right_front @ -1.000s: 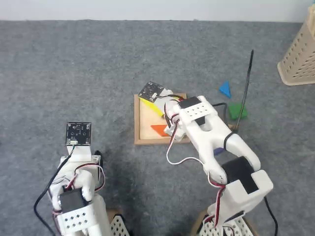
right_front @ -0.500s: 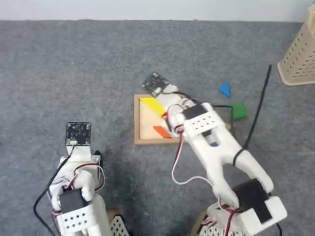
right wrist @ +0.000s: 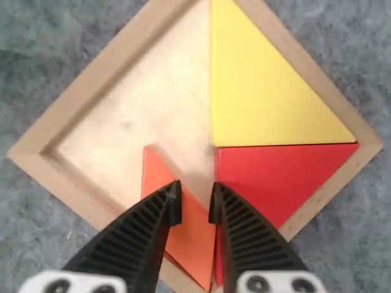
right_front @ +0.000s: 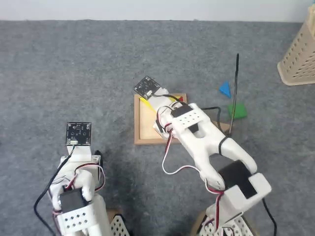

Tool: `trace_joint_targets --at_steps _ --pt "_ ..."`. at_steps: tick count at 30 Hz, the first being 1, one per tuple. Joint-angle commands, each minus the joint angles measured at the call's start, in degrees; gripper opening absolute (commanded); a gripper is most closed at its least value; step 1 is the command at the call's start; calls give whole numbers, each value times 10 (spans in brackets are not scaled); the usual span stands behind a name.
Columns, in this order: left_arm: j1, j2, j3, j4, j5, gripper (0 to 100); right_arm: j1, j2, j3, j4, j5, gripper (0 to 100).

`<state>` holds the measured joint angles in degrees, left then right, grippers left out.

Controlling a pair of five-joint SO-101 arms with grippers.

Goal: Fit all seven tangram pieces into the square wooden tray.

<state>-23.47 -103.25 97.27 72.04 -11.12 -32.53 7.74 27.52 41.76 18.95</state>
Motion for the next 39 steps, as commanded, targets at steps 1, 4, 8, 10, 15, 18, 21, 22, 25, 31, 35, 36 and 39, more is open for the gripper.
trace_joint_targets --at_steps 1,4,8,10,15,18,21,22,25,31,35,36,39 --pt "-2 -4 -7 2 -4 168 -1 -4 -30 15 -2 73" --pt "-2 -4 -7 2 -4 168 6 -5 -30 37 8 70" --pt "-2 -4 -7 2 -4 168 19 -5 -27 65 29 70" --pt "-2 -4 -7 2 -4 168 24 -6 -25 70 30 70" --pt "-2 -4 -7 2 -4 168 31 -19 -25 73 25 70" --pt "-2 -4 -7 2 -4 168 32 -65 -26 105 12 70" --pt "-2 -4 -7 2 -4 168 47 -133 -25 145 -29 70" --pt "-2 -4 -7 2 -4 168 59 -156 -25 160 -37 70" --pt "-2 -4 -7 2 -4 168 126 -209 -25 189 -44 70" --pt "-2 -4 -7 2 -4 168 252 -224 23 174 -40 71" --pt "-2 -4 -7 2 -4 168 260 -172 55 159 -4 75" --pt "-2 -4 -7 2 -4 168 260 -155 55 158 5 75" --pt "-2 -4 -7 2 -4 168 262 -119 52 156 29 77"
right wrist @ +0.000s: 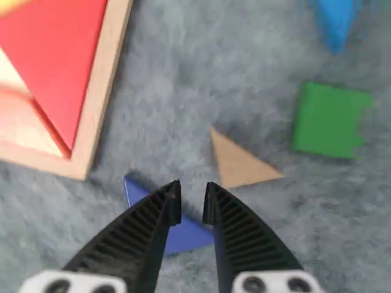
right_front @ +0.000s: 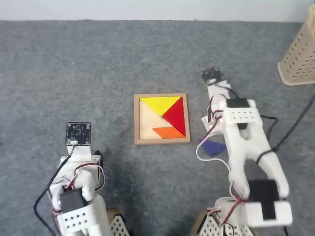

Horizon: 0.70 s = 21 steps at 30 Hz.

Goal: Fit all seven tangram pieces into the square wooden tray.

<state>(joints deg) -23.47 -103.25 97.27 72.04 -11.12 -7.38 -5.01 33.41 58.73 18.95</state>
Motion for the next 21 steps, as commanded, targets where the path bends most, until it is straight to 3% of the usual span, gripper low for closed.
trace_joint_targets --at_steps 1,7,16,21 --pt "-2 -4 -7 2 -4 168 10 12 -9 -14 36 87" --pt "-2 -4 -7 2 -4 168 12 12 -12 -14 42 191" --pt "-3 -4 -7 2 -4 168 67 38 -157 7 88 191" --pt "-3 -4 -7 2 -4 168 60 98 -256 30 53 192"
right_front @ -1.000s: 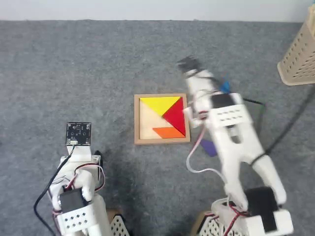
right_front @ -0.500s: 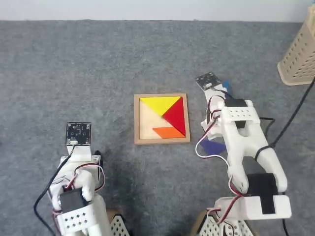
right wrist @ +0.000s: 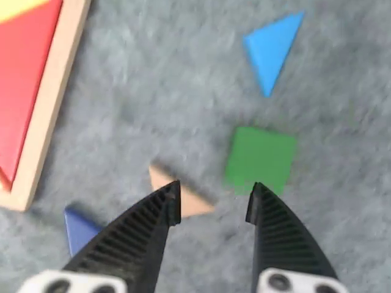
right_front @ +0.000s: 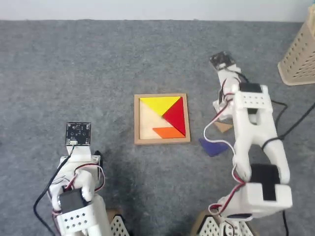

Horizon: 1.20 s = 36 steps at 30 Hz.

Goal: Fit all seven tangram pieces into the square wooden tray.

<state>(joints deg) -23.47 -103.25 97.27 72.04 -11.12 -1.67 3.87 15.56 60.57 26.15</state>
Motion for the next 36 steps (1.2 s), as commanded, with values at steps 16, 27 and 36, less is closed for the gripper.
trace_joint_targets --at_steps 16,27,36 --pt "-3 -4 -7 2 -4 168 -31 345 -403 -28 -161 191" --pt "-3 -4 -7 2 -4 168 -2 390 -440 -26 -160 191" --pt "-3 -4 -7 2 -4 168 -2 324 -455 12 -160 191"
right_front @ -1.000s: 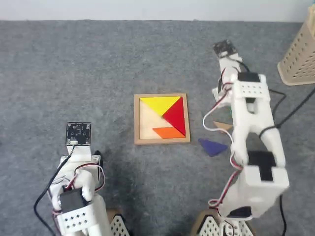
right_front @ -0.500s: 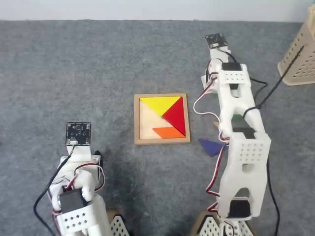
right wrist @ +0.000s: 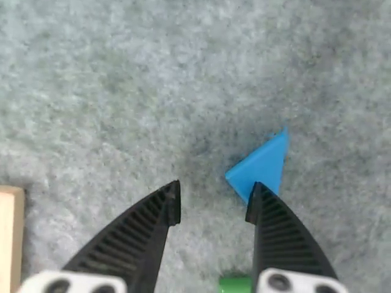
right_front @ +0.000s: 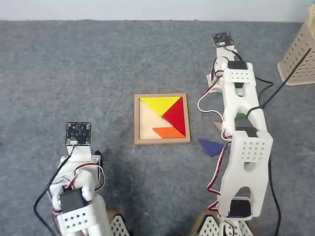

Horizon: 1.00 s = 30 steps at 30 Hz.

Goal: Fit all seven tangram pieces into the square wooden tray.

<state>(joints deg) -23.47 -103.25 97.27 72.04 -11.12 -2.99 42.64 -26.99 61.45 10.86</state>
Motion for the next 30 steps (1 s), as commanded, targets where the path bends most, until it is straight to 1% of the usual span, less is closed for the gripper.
trace_joint_targets --at_steps 1,7,14,19,26,28,30 --pt "-3 -4 -7 2 -4 168 10 -67 -29 -9 -7 191" --pt "-3 -4 -7 2 -4 168 11 -36 -28 -91 -7 191" --pt "-3 -4 -7 2 -4 168 17 14 -29 -97 -4 191" --pt "-3 -4 -7 2 -4 168 31 25 -28 -72 -5 190" --pt "-3 -4 -7 2 -4 168 43 22 -28 23 -3 189" --pt "-3 -4 -7 2 -4 168 43 22 -28 40 -1 162" --pt "-3 -4 -7 2 -4 168 44 22 -28 53 13 103"
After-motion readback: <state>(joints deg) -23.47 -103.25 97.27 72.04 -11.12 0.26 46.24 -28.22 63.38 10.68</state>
